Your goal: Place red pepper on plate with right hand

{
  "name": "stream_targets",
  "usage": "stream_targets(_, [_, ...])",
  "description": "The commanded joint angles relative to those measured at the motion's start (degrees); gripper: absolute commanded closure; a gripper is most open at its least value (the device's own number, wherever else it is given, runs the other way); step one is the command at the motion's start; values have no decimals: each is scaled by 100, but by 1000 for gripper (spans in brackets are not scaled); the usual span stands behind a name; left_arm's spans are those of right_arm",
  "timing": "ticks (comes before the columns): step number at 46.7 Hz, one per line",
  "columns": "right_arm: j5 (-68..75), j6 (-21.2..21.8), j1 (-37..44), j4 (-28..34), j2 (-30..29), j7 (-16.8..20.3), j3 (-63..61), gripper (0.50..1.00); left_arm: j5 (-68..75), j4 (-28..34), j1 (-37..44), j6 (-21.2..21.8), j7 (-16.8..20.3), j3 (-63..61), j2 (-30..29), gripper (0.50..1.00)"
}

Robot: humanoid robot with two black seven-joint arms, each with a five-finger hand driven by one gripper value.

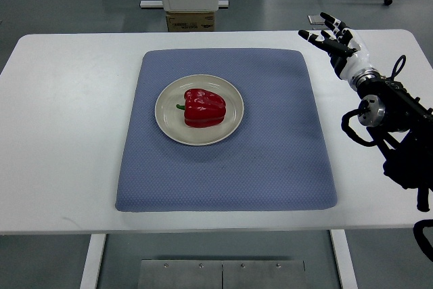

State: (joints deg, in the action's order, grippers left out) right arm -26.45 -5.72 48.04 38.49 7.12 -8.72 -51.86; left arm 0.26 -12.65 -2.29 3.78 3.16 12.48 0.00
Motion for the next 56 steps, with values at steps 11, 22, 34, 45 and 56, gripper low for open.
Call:
stream_targets(11, [0,1,-14,9,-26,1,0,500,0,0,0,0,0,0,0,500])
stream_targets(22, [0,1,-49,1,-26,1,0,500,0,0,0,0,0,0,0,500])
stream_targets(34, [0,1,-49,1,-26,1,0,500,0,0,0,0,0,0,0,500])
stream_targets(45, [0,1,-49,-8,-26,1,0,500,0,0,0,0,0,0,0,500])
stream_targets(56, [0,1,-49,-17,-26,-7,0,500,0,0,0,0,0,0,0,500])
